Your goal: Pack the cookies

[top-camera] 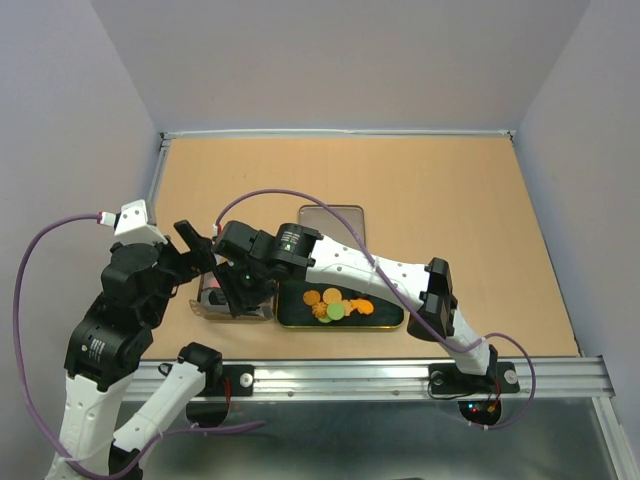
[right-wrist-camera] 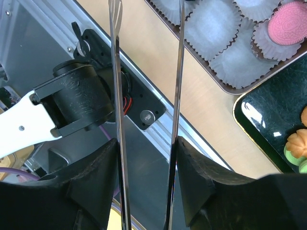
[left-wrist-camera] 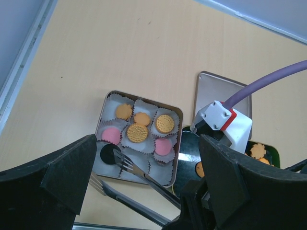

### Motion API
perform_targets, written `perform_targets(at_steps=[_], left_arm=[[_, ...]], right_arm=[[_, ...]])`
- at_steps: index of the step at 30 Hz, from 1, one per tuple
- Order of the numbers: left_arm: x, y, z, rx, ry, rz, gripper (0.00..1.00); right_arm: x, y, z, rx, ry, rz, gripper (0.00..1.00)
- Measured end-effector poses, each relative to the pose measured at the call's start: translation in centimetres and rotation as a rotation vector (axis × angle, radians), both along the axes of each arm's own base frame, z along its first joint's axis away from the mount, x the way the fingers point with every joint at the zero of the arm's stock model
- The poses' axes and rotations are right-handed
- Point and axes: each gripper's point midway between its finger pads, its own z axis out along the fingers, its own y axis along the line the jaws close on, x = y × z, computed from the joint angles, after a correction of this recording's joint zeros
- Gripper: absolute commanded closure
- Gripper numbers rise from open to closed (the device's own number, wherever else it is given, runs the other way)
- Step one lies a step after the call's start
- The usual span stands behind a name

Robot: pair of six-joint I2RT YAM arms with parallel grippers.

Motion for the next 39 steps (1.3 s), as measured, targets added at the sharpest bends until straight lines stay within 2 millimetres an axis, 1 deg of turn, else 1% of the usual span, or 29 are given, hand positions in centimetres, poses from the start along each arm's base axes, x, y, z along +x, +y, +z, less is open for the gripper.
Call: perform_targets(at_steps=[5, 9, 12, 15, 16, 17, 18, 21, 22, 23, 25, 26, 27, 28, 29, 30, 33, 35, 36, 39], left_arm=[[0.0, 0.0, 0.4, -0.004, -0.008, 0.000, 0.01], [0.0, 0.0, 0.3, -0.004, -0.006, 0.001, 0.01], [0.0, 0.0, 0.7, -0.006, -0.011, 0.001, 0.01], [0.1, 0.0, 1.2, -0.009, -0.021, 0.000, 0.01], [0.1, -0.1, 1.2, -0.010, -0.022, 0.000, 0.01], [0.1, -0.1, 1.3, -0.010, -0.022, 0.000, 0.01], [0.2, -0.1, 1.2, -0.009, -0.020, 0.000, 0.01], [0.4, -0.2, 1.1, -0.007, -0.012, -0.004, 0.01], [0.4, -0.3, 1.1, -0.008, -0.011, -0.007, 0.01], [0.5, -0.4, 1.1, -0.009, -0.010, -0.010, 0.01], [0.7, -0.6, 1.2, -0.011, -0.011, -0.015, 0.01], [0.8, -0.7, 1.2, -0.013, -0.013, -0.018, 0.01], [0.9, -0.8, 1.3, -0.016, -0.014, -0.023, 0.01], [1.0, -0.9, 1.3, -0.018, -0.015, -0.026, 0.01], [1.0, -1.0, 1.3, -0.021, -0.016, -0.031, 0.01], [1.0, -1.1, 1.4, -0.024, -0.018, -0.037, 0.01], [1.1, -1.5, 1.6, -0.034, -0.026, -0.052, 0.01], [1.2, -1.8, 1.8, -0.041, -0.032, -0.065, 0.01], [1.3, -1.9, 1.8, -0.045, -0.035, -0.071, 0.01], [1.5, -2.3, 1.9, -0.052, -0.040, -0.085, 0.01]], right_arm=[[0.1, 0.0, 0.0, 0.001, -0.005, -0.003, 0.45], [0.6, -0.1, 0.0, -0.004, -0.029, -0.020, 0.45], [1.2, -0.9, 0.2, -0.017, -0.062, -0.047, 0.45], [2.0, -3.3, 1.2, -0.030, -0.104, -0.094, 0.45], [2.1, -4.6, 1.8, -0.033, -0.113, -0.112, 0.45], [2.2, -5.4, 2.3, -0.034, -0.120, -0.125, 0.46], [2.4, -6.8, 3.1, -0.030, -0.136, -0.150, 0.46], [2.7, -9.6, 4.6, -0.019, -0.165, -0.212, 0.45], [2.8, -10.5, 4.8, -0.018, -0.173, -0.234, 0.45], [2.9, -11.8, 5.4, -0.013, -0.182, -0.261, 0.45], [3.1, -14.1, 5.7, -0.006, -0.188, -0.323, 0.45], [3.2, -15.1, 5.7, -0.009, -0.189, -0.351, 0.45], [3.1, -16.7, 5.5, -0.013, -0.187, -0.391, 0.45], [3.0, -17.6, 5.3, -0.019, -0.186, -0.409, 0.45], [2.8, -19.2, 4.9, -0.035, -0.181, -0.446, 0.45], [2.8, -19.8, 4.9, -0.038, -0.180, -0.463, 0.46], [2.5, -22.7, 4.1, -0.085, -0.174, -0.547, 0.45], [2.5, -23.9, 3.7, -0.112, -0.175, -0.588, 0.45], [2.4, -24.8, 3.4, -0.140, -0.177, -0.614, 0.45], [2.4, -26.2, 3.2, -0.175, -0.187, -0.661, 0.45]])
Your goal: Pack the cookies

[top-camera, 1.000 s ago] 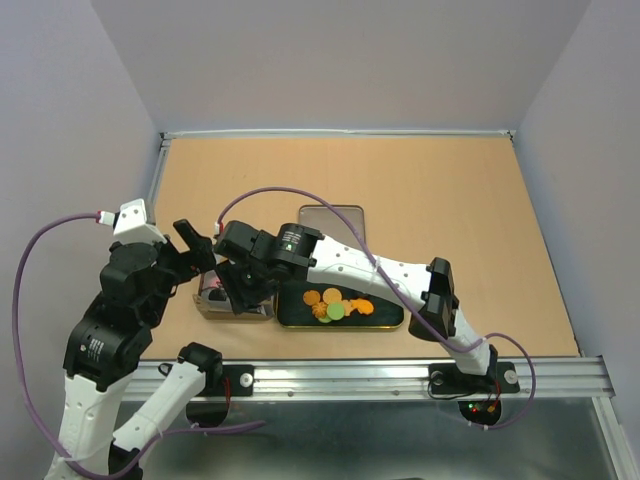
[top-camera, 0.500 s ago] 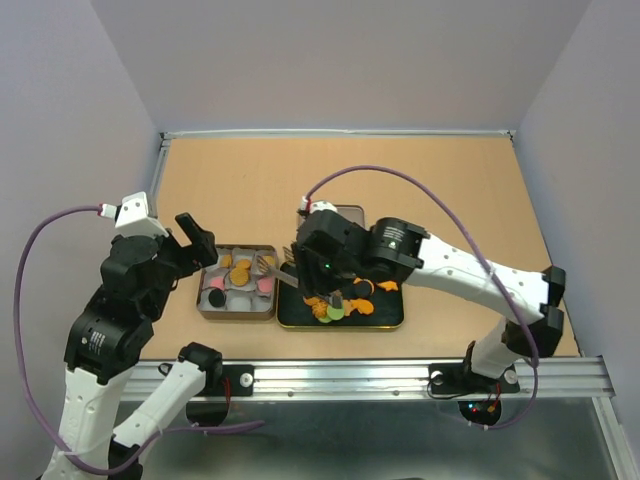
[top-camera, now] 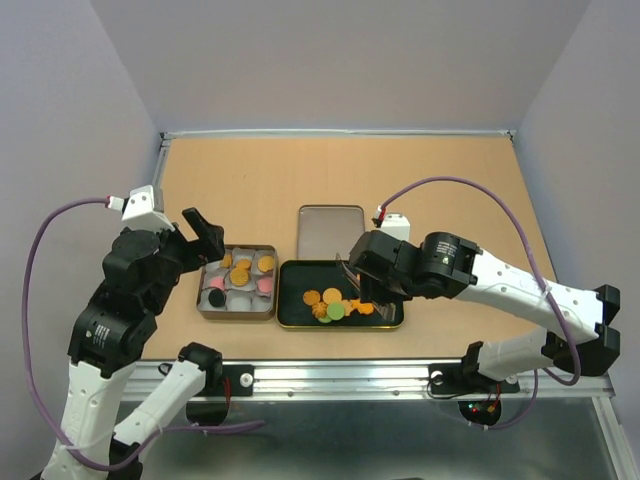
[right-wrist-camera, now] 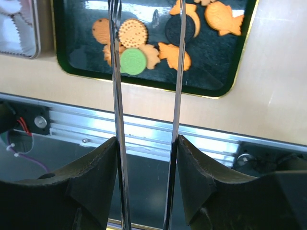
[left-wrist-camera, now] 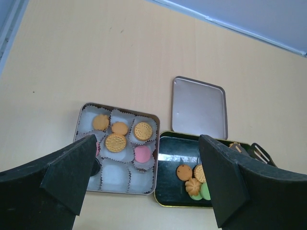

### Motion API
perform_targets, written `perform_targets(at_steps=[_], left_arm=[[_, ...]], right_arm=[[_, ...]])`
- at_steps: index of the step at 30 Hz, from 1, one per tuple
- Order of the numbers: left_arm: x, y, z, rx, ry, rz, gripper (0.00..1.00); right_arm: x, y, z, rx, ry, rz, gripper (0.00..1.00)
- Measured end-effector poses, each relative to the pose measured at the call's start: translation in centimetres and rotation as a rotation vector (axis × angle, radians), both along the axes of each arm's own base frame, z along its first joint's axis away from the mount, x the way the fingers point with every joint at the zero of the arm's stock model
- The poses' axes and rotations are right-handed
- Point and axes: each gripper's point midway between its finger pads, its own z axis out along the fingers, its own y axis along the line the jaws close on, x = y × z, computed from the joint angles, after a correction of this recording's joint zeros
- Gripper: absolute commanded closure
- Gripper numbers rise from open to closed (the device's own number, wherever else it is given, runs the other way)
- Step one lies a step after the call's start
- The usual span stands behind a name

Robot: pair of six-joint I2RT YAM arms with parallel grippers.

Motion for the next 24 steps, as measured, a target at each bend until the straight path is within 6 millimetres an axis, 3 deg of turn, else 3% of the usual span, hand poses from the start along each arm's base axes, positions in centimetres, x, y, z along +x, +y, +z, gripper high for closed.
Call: perform_targets(at_steps=[4, 10, 24], left_arm=[[0.5, -0.6, -0.1, 0.001, 0.010, -0.023, 0.01], [0.7, -0.9, -0.2, -0.001, 0.015, -0.037, 0.01], [-0.6, -0.5, -0.3, -0.009, -0.002, -0.040, 0.01]], right_arm=[[-0.2, -0.9, -0.6, -0.026, 0.013, -0.038, 0.45], [-0.9, -1.8, -3.1, -0.100, 0.068, -0.058, 0.45], [-1.7, -1.4, -5.7, -0.173, 0.145, -0.033, 0.44]])
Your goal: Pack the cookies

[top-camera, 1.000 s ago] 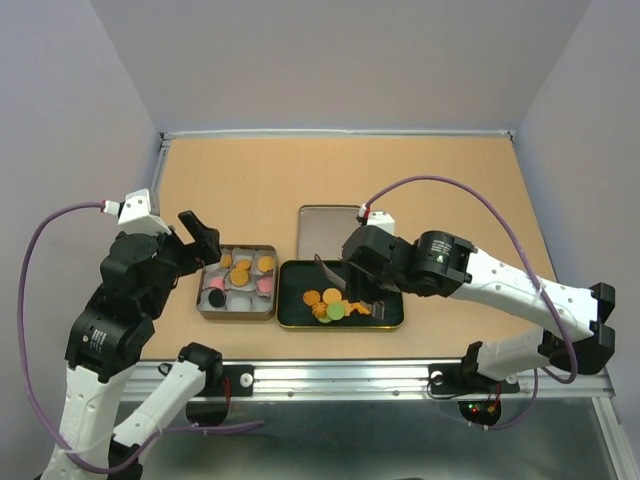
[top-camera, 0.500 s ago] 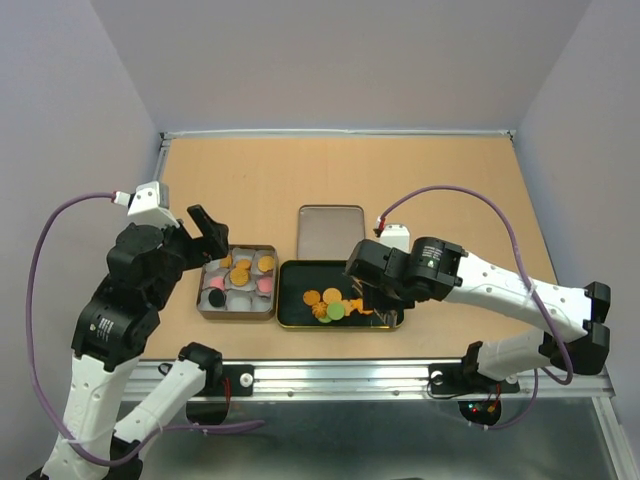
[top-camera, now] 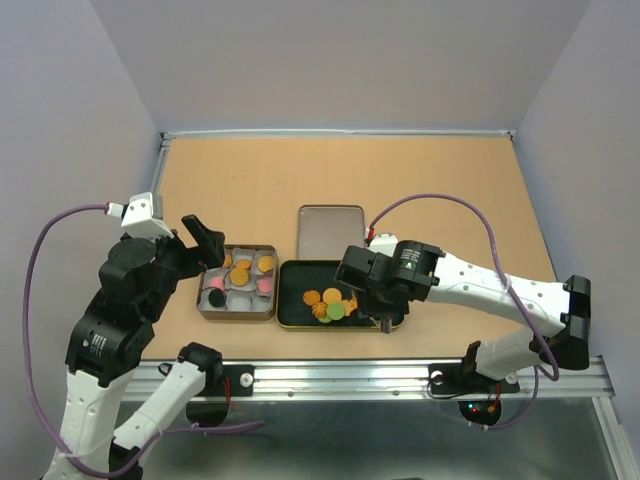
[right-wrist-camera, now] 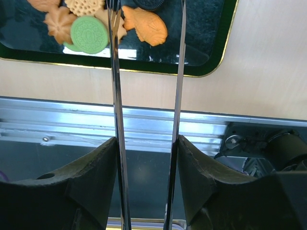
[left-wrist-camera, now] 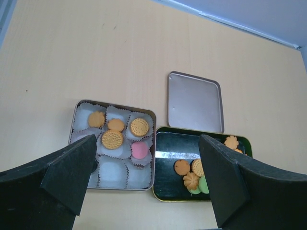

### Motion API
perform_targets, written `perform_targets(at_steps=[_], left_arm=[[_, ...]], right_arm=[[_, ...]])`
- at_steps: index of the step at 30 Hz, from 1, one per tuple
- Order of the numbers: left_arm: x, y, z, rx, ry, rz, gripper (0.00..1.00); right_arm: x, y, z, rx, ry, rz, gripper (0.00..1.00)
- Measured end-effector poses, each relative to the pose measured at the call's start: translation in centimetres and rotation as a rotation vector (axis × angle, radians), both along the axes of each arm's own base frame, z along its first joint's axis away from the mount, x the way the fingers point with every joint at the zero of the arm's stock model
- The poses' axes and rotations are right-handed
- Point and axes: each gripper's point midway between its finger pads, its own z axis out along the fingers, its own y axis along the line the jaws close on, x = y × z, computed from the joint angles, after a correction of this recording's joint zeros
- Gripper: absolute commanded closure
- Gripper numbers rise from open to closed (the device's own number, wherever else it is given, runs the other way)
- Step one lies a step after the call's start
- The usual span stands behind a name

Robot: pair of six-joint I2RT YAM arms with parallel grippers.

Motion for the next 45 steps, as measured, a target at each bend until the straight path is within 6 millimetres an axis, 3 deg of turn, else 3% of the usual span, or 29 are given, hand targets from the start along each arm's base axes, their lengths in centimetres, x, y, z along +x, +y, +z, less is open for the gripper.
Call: perform_targets(at_steps=[10, 18, 29, 33, 38, 42, 45], left_arm=[[-0.6, 0.4, -0.2, 0.002, -0.002, 0.007, 0.01], [-0.7, 0.4, -0.7, 0.009, 0.015, 0.008, 0.01], [-0.8, 0.5, -0.7, 0.008, 0.014, 0.008, 0.01], [-0.9, 0.5, -0.7, 0.007, 0.009, 0.010, 0.01], [-0.9, 0.6, -0.6, 0.008, 0.008, 0.013, 0.01], [-0.9, 0.7, -0.6, 0.010, 0.008, 0.017, 0.01], [-0.8, 0.8, -0.7, 0.012, 0.008, 0.022, 0.01]], right_arm=[[-0.5, -0.2, -1.8, -0.042, 0.042, 0.012, 0.46], [-0.4, 0.1, -2.3, -0.057, 0.047, 0.023, 0.63], [-0.4, 0.0, -2.1, -0.061, 0.046, 0.027, 0.68], [0.0, 1.1, -0.1, -0.029, 0.031, 0.038, 0.69], [1.6, 5.1, 5.1, 0.120, -0.039, 0.068, 0.70], [2.3, 7.8, 7.0, 0.175, -0.051, 0.107, 0.71], [2.3, 9.8, 7.3, 0.207, -0.031, 0.161, 0.72]])
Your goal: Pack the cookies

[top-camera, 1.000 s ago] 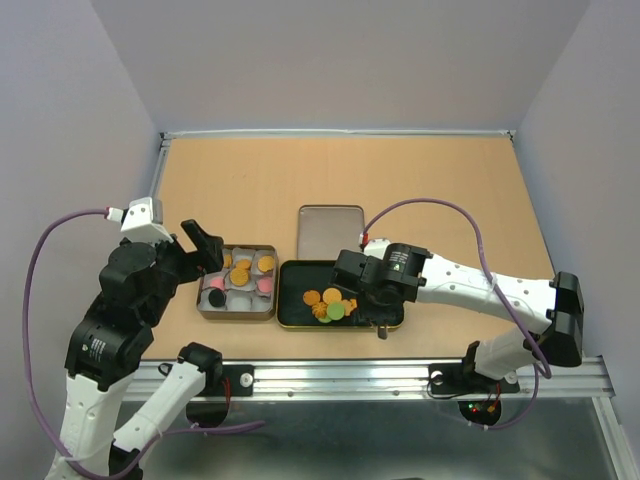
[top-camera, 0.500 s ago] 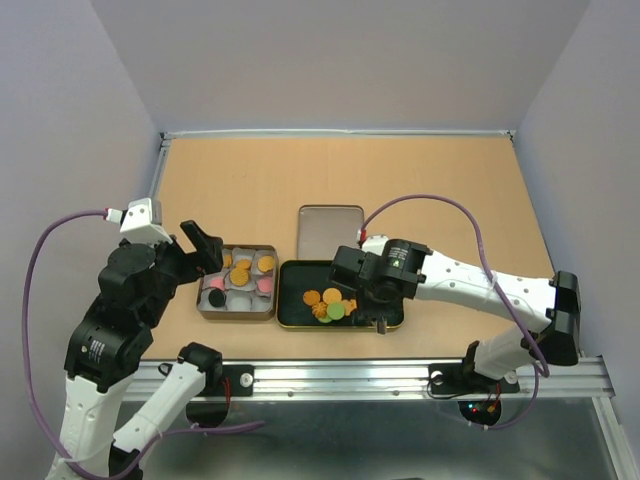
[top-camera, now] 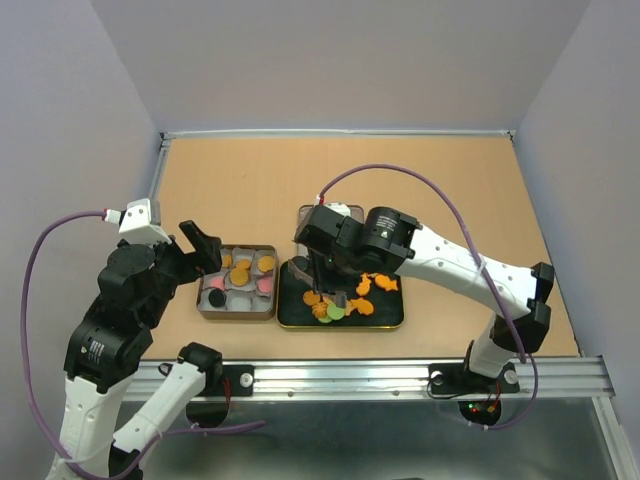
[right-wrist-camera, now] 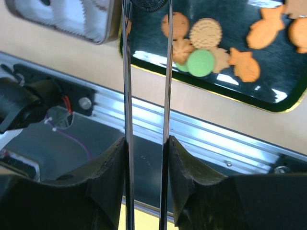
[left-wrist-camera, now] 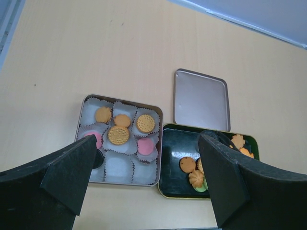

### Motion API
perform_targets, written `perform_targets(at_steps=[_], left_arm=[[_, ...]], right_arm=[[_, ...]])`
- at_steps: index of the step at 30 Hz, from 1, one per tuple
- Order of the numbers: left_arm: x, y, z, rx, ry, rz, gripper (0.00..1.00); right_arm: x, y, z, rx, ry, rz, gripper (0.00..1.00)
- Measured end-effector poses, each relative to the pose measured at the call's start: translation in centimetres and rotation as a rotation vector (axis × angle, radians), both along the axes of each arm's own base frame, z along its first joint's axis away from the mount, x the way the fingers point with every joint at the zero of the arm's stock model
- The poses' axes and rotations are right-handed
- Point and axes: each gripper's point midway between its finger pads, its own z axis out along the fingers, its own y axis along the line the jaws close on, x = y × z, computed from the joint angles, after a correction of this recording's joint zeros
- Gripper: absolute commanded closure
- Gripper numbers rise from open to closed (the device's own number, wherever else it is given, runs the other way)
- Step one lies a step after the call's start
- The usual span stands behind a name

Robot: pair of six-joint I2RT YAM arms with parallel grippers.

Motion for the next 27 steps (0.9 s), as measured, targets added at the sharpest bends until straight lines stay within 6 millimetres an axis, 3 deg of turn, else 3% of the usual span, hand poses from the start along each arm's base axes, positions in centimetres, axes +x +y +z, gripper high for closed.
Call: perform_targets(at_steps=[4, 8, 14, 21, 27], left_arm=[[0.0, 0.2, 0.0, 0.009, -0.001, 0.006, 0.01], [0.1, 0.3, 0.0, 0.018, -0.003, 0.011, 0.01], [0.1, 0.5, 0.0, 0.028, -0.004, 0.013, 0.01], [0.1, 0.8, 0.0, 0.047, -0.006, 0.022, 0.01], [0.0, 1.0, -0.3, 0.065, 0.002, 0.025, 0.01]], right_arm=[[-0.4, 2.8, -0.3, 0.042, 0.040, 0.078, 0.73], [-1.1, 6.9, -1.1, 0.079, 0.079, 0.171, 0.74], [-3.2, 11.9, -3.0, 0.110, 0.133, 0.294, 0.74], [-4.2, 13.0, -4.9, 0.087, 0.171, 0.344, 0.73], [-3.9, 13.7, -5.2, 0.093, 0.171, 0.357, 0.64]])
